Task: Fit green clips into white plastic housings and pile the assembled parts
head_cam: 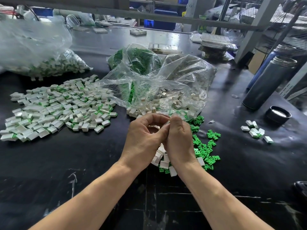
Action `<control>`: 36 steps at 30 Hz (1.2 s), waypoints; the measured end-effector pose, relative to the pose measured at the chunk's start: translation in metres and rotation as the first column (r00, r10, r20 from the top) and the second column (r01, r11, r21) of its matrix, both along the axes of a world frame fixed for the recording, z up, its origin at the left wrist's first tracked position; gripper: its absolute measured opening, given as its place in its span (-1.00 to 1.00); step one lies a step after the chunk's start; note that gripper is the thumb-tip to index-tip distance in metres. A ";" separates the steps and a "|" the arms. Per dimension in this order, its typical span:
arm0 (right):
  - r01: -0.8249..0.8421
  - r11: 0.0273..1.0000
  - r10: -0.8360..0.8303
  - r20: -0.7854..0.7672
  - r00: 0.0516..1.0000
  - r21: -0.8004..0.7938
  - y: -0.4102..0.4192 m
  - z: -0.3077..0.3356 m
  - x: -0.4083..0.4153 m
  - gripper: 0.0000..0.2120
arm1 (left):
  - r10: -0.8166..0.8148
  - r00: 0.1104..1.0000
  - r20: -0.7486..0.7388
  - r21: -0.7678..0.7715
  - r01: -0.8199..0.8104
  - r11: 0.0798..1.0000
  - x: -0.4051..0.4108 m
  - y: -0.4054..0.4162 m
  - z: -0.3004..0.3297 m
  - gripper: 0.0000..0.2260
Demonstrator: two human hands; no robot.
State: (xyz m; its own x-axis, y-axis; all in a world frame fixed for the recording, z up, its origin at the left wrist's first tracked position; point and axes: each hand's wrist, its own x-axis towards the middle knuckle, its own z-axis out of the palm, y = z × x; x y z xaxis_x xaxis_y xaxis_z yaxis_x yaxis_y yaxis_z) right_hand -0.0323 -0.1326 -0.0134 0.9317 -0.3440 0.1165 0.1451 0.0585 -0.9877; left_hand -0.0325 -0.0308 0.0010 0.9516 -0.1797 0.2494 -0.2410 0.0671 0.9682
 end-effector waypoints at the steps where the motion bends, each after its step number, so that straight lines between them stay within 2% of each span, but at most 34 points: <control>1: 0.004 1.000 -0.004 0.008 1.000 -0.003 0.000 0.000 -0.001 -0.52 | 0.002 1.000 -0.002 -0.004 -0.002 1.000 0.000 0.000 0.000 -0.95; 5: -0.030 0.999 0.030 0.005 1.000 0.035 0.001 0.003 -0.006 -0.48 | 0.010 1.000 -0.014 -0.008 -0.010 1.000 0.000 0.001 0.000 -0.94; 9: -0.055 0.993 0.053 -0.024 0.998 -0.101 -0.008 0.007 -0.012 -0.38 | 0.062 0.998 0.006 0.025 -0.062 0.998 0.003 0.006 0.002 -0.91; 12: -0.026 0.984 0.030 0.018 0.999 -0.177 -0.018 0.009 -0.014 -0.56 | 0.120 0.991 0.053 0.117 -0.125 0.985 0.009 0.015 0.001 -0.89; 14: -0.011 0.973 0.022 0.047 0.999 -0.230 -0.022 0.010 -0.015 -0.72 | 0.130 0.990 0.049 0.150 -0.136 0.979 0.013 0.021 0.000 -0.89; 16: 0.025 0.952 -0.010 0.049 0.999 -0.304 -0.023 0.008 -0.014 -0.80 | 0.150 0.988 0.038 0.236 -0.155 0.959 0.019 0.028 -0.002 -0.89; 18: 0.062 0.928 -0.052 0.037 0.998 -0.367 -0.024 0.006 -0.013 -0.81 | 0.206 0.976 0.068 0.399 -0.216 0.891 0.027 0.040 -0.004 -0.89; 20: 0.067 0.906 -0.069 0.011 0.998 -0.417 -0.028 0.005 -0.012 -0.80 | 0.264 0.955 0.132 0.574 -0.291 0.765 0.036 0.057 -0.006 -0.90; 22: 0.064 0.891 -0.075 -0.006 0.997 -0.450 -0.031 0.005 -0.013 -0.79 | 0.321 0.923 0.212 0.681 -0.375 0.629 0.044 0.073 -0.006 -0.92; 26: 0.046 0.870 -0.073 -0.037 0.997 -0.491 -0.033 0.005 -0.014 -0.79 | 0.451 0.808 0.379 0.714 -0.566 0.413 0.063 0.102 -0.004 -0.94; 28: 0.045 0.859 -0.082 -0.051 0.995 -0.510 -0.033 0.006 -0.013 -0.79 | 0.493 0.756 0.430 0.710 -0.621 0.333 0.068 0.113 -0.005 -0.92; 31: 0.052 0.842 -0.097 -0.056 0.994 -0.537 -0.035 0.005 -0.013 -0.78 | 0.505 0.730 0.461 0.711 -0.644 0.283 0.073 0.122 -0.011 -0.87; 36: 0.068 0.799 -0.123 -0.052 0.991 -0.597 -0.038 0.007 -0.014 -0.78 | 0.523 0.710 0.472 0.689 -0.667 0.283 0.070 0.114 -0.011 -0.81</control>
State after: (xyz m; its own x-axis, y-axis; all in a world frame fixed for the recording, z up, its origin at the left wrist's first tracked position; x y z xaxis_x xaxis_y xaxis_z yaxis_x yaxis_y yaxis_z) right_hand -0.0462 -0.1709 -0.0062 0.9133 -0.3214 0.2499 0.0336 -0.5523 -0.8330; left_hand 0.0374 0.0829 -0.0096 0.8518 0.2464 0.4624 0.0037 -0.8854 0.4649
